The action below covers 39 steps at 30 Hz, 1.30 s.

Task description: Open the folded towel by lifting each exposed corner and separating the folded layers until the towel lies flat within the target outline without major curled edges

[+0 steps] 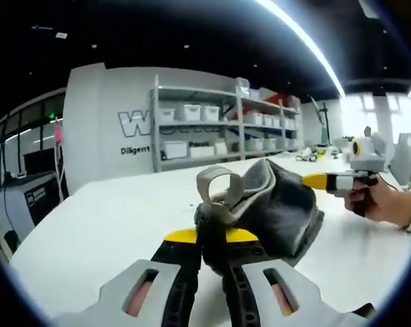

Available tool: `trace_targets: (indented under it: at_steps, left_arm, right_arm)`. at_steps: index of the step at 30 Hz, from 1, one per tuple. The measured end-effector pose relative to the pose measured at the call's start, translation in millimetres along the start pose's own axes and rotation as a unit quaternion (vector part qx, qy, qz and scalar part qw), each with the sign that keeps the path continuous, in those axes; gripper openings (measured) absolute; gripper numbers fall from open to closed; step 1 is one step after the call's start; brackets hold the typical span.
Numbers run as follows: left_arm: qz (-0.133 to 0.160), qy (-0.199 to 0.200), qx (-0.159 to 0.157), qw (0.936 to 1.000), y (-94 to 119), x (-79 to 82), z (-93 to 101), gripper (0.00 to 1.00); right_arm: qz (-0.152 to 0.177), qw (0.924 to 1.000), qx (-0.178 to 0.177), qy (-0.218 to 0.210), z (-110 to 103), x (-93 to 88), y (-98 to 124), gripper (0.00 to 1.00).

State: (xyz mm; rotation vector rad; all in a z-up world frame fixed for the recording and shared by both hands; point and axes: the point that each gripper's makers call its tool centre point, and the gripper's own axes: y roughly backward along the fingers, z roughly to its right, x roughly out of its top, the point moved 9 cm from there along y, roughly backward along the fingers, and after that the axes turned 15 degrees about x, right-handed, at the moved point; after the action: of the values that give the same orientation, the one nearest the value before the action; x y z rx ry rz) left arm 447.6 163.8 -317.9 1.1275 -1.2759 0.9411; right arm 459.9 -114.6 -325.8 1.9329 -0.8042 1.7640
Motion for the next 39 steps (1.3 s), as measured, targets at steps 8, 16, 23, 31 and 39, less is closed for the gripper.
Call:
trace_targets:
  at_steps: [8,16,23,31,39]
  left_arm:
    - [0.0,0.02,-0.009,0.9998,3,2.6,1.7,0.07]
    - [-0.004,0.007,-0.007,0.9999,4,-0.8,-1.8,0.1]
    - [-0.015,-0.01,-0.019,0.9997,1,-6.1,1.2,0.17]
    - [-0.022,-0.033,-0.024,0.9989,0,-9.0,3.3,0.22]
    - [-0.022,-0.038,-0.029,0.9986,2,-8.4,3.6,0.22]
  right_arm:
    - [0.023,0.9993,0.028,0.01,-17,6.4,-9,0.0]
    - [0.04,0.9983,0.041,0.008,-27,8.0,-15,0.0]
    - [0.048,0.997,0.06,0.013,-39,9.2,-24,0.0]
    - [0.057,0.9953,0.076,0.021,-50,10.8,-32,0.0]
    - [0.063,0.9945,0.078,0.03,-59,10.2,-39,0.0]
